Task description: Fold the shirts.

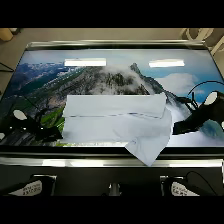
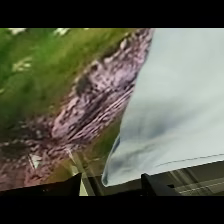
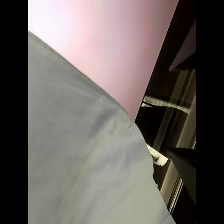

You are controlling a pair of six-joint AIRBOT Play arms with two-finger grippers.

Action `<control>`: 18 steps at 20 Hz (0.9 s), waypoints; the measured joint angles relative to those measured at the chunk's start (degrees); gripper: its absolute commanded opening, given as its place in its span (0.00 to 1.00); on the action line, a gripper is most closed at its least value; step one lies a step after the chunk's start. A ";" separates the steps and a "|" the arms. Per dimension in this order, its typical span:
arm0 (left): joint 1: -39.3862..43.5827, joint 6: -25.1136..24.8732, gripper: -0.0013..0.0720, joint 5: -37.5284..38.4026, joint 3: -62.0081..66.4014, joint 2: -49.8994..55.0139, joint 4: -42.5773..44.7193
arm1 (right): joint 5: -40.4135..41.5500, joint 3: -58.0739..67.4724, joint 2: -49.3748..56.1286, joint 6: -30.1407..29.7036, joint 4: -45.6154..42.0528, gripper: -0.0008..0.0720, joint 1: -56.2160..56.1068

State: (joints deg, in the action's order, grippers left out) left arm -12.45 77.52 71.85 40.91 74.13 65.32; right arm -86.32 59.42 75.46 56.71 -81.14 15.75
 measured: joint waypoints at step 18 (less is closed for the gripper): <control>1.09 -1.20 0.05 -5.81 -3.98 -1.01 -6.69 | 7.58 -18.86 -4.07 -0.59 9.99 0.73 0.20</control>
State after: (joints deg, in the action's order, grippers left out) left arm -11.35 76.31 66.04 36.93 73.12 58.63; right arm -78.74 40.56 71.40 56.12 -71.16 15.94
